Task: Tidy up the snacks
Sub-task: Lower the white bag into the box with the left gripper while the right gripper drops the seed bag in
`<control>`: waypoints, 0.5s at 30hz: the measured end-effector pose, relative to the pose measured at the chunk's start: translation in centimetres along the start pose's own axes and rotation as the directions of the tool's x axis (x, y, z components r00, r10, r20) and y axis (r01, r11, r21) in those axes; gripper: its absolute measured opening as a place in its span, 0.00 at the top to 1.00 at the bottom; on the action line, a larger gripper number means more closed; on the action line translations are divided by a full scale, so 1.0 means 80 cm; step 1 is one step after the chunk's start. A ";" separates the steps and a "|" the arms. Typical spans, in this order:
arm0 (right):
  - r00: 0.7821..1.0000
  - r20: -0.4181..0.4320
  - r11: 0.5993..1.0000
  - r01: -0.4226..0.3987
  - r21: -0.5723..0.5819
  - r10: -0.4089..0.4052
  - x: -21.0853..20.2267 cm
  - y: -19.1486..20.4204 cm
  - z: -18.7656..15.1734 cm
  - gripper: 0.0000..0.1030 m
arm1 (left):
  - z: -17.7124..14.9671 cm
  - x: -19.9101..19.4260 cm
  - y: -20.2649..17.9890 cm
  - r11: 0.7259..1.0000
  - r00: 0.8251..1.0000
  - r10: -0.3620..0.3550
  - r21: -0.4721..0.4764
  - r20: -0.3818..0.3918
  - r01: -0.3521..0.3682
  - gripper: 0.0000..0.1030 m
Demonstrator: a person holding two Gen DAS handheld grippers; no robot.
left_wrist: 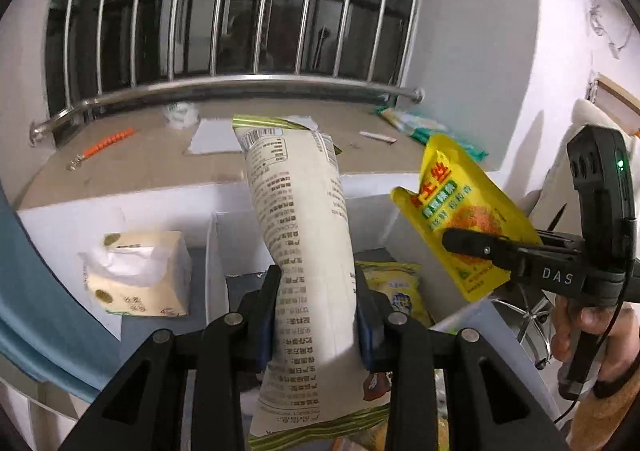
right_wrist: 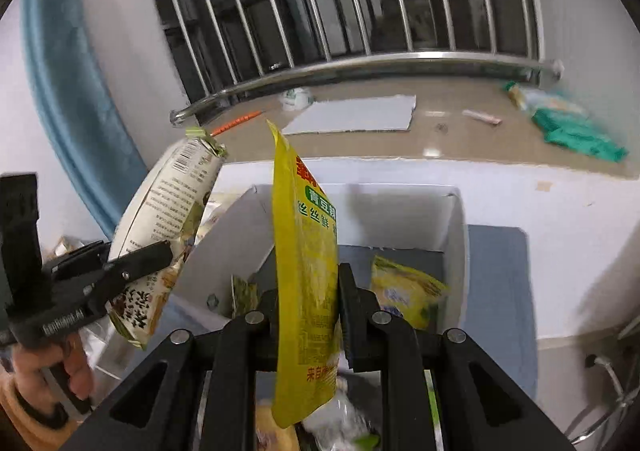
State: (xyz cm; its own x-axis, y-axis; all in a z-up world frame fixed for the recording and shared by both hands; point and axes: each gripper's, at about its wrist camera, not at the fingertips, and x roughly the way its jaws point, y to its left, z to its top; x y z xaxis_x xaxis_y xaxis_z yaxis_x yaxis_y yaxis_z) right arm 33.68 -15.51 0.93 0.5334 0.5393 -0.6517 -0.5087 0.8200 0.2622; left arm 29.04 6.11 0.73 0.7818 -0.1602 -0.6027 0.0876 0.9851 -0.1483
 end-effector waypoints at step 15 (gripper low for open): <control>0.997 0.078 0.999 0.014 0.039 -0.017 -0.026 -0.009 0.001 0.00 | -0.022 -0.022 0.033 0.995 0.998 0.064 -0.082 0.010 -0.063 0.00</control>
State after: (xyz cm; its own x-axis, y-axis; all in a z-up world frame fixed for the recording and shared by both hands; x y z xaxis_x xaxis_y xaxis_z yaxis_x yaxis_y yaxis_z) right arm 32.96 -17.22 2.15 0.5935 0.5382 -0.5983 -0.4744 0.8346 0.2801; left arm 26.85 8.88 0.03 0.7920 -0.0963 -0.6029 -0.0128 0.9846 -0.1741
